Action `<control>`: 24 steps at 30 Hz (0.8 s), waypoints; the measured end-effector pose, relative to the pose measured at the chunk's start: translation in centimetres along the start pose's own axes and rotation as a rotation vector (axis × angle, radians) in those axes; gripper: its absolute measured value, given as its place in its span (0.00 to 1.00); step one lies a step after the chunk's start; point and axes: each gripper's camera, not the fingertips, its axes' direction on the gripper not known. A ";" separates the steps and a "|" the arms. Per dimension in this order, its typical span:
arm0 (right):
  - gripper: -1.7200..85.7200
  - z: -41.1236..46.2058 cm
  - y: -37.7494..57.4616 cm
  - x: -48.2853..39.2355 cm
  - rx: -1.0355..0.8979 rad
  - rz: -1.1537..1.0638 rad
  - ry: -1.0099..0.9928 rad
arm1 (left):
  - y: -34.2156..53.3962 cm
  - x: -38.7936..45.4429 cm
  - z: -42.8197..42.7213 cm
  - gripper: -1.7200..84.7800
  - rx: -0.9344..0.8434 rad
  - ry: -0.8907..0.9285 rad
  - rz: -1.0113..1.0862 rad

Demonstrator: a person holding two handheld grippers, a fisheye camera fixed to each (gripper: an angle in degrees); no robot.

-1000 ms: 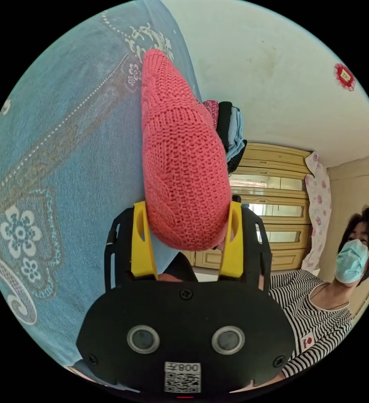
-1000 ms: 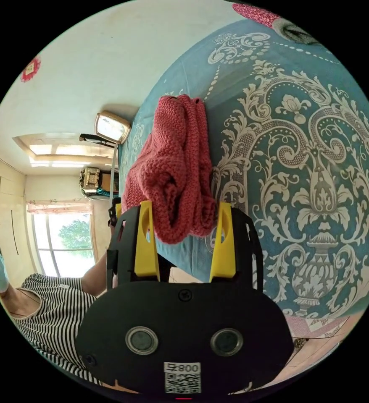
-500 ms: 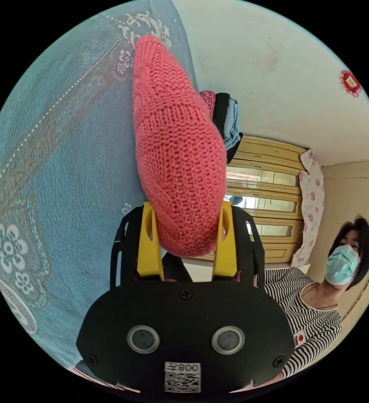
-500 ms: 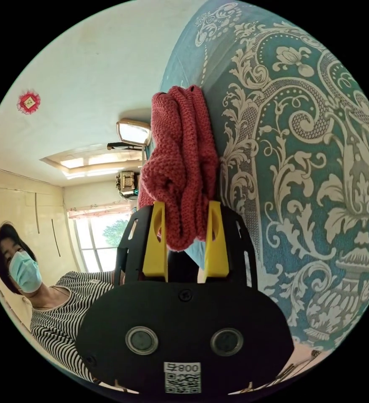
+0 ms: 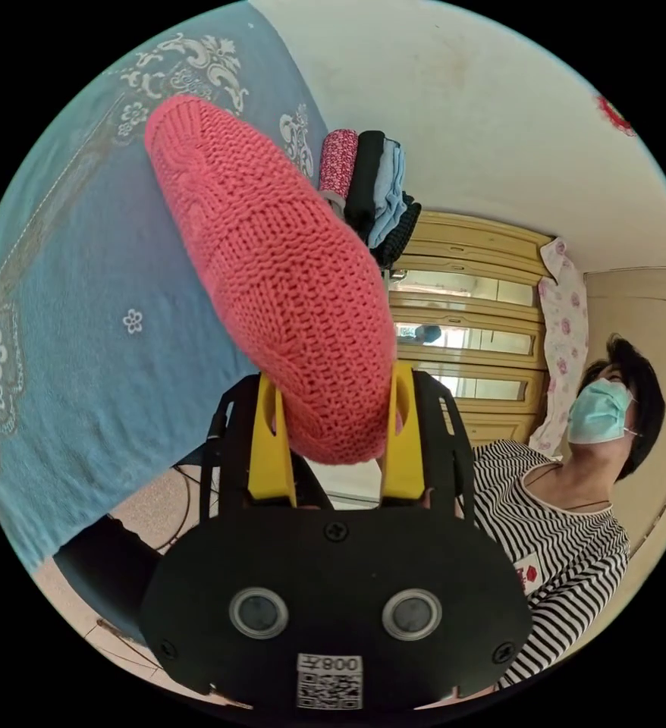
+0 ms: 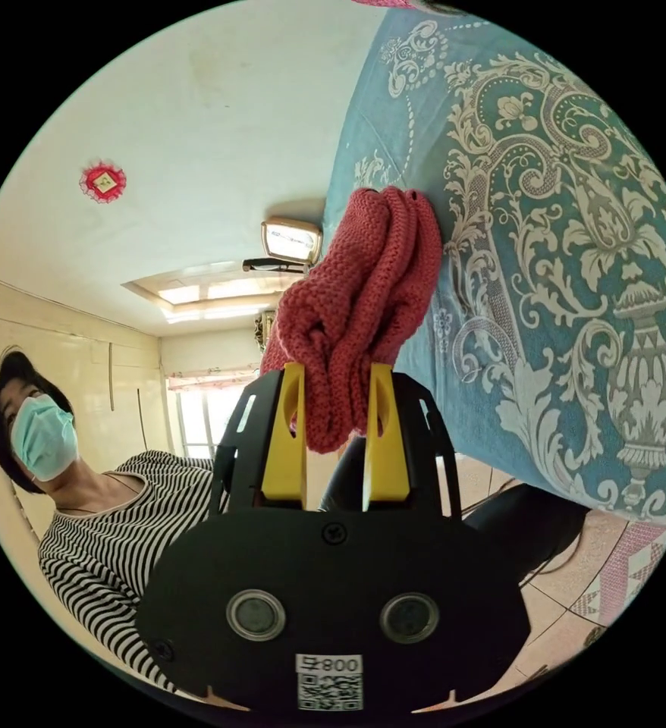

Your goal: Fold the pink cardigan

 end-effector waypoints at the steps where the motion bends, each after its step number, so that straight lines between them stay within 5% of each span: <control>1: 0.16 -1.9 0.5 -0.5 0.005 0.006 -0.014 | -1.0 2.6 0.7 0.25 -0.020 -0.018 0.001; 24: 0.16 -50.7 15.3 -17.5 0.353 -0.009 -0.008 | -19.6 52.7 26.4 0.25 -0.413 0.004 0.124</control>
